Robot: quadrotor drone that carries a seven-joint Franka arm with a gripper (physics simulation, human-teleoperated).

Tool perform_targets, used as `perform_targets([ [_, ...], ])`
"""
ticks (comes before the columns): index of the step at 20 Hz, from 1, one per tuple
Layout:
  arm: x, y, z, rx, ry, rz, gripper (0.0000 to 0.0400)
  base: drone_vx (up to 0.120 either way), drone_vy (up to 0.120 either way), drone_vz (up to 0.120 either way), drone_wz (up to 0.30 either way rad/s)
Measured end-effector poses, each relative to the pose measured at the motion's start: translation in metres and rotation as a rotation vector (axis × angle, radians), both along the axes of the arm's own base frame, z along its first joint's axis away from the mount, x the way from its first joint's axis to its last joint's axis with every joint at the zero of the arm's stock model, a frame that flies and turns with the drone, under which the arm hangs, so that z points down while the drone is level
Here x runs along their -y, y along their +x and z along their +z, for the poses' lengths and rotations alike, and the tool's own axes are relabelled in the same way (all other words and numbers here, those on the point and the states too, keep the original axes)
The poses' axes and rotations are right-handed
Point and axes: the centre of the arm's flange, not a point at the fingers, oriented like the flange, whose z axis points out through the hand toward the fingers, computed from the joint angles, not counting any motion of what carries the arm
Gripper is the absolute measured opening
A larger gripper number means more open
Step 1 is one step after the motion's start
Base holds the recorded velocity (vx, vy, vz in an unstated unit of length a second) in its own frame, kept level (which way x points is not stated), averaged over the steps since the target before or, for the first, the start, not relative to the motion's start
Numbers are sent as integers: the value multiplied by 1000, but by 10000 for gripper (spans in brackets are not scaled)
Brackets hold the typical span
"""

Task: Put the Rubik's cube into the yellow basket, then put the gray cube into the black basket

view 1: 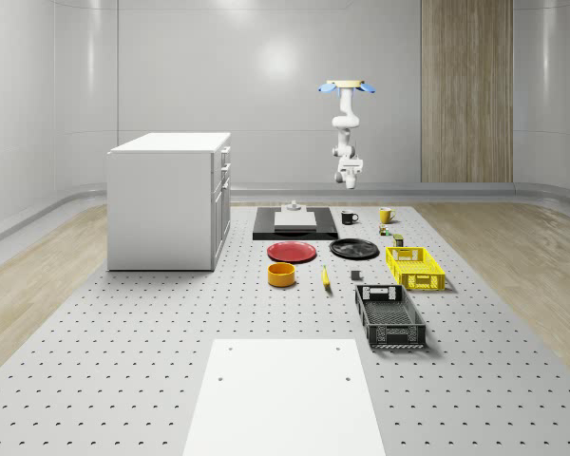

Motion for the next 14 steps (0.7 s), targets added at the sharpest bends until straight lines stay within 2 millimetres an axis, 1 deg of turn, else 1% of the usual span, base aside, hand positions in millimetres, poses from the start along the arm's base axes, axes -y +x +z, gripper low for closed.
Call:
perform_targets([
  [14, 0, -1, 0, 11, -4, 0, 400, 120, 120, 0, 0],
])
